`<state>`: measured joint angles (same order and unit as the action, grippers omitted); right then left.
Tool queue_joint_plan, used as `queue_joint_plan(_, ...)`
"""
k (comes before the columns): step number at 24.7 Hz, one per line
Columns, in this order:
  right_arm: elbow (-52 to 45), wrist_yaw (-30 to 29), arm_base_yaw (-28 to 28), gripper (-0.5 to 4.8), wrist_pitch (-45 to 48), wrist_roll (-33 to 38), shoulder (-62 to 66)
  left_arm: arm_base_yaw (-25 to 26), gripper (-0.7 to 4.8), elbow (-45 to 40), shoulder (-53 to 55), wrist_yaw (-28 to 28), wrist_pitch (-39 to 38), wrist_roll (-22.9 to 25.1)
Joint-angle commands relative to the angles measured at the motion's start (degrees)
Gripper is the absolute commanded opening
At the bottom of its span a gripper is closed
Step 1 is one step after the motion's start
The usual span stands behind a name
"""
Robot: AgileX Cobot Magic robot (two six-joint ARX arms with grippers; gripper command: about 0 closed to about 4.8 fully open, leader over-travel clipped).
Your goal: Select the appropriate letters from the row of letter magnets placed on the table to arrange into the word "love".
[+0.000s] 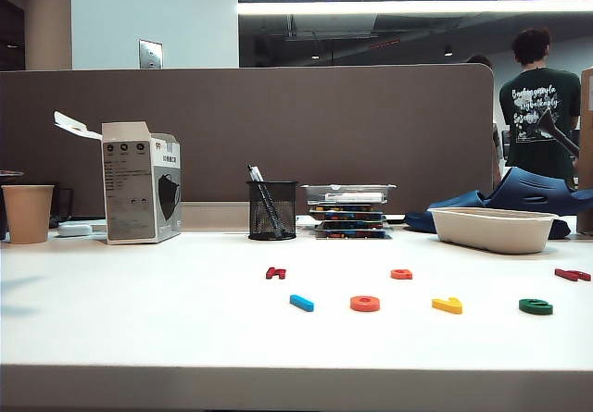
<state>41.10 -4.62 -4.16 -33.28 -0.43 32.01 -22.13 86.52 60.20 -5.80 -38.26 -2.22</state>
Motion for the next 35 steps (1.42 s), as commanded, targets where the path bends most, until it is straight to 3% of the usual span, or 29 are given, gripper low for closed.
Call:
queue_joint_plan(1, -3.61, -0.26, -0.02, -0.08, 0.74, 0.94, -6.60, 12.87, -0.05, -2.89, -0.85, 7.08, 1.53, 1.38)
queue_joint_plan(5, -5.42, -0.44, 0.24, -0.08, 1.01, 1.14, -10.80, 17.14, -0.05, -7.45, -5.11, 6.45, 1.84, 2.80)
queue_joint_plan(16, -17.88, -3.02, 0.55, -0.08, 11.45, 5.11, -20.09, 17.18, -0.05, -36.70, -35.74, 5.81, 10.27, 2.14)
queue_joint_plan(18, -21.86, -3.13, 1.44, -0.08, 14.73, 5.16, -22.23, 17.18, -0.05, -41.81, -42.49, 5.73, 12.50, 1.55)
queue_joint_plan(22, -27.82, -0.11, 4.07, -0.09, 17.81, 4.87, -26.53, 17.20, -0.05, -51.49, -51.80, 4.72, 20.02, 5.14)
queue_joint_plan(24, -31.95, 1.60, 5.97, -0.09, 20.59, 3.74, -29.16, 17.20, -0.05, -60.08, -56.48, 4.74, 26.58, 5.18)
queue_joint_plan(28, -35.98, 2.12, 7.13, -0.09, 22.08, 3.06, -31.39, 17.20, -0.05, -67.69, -59.08, 6.14, 30.40, 4.20)
queue_joint_plan(35, -41.13, 2.58, 7.39, -0.09, 27.23, 0.52, -32.15, 17.18, -0.05, -81.02, -60.08, 7.63, 45.16, 3.72)
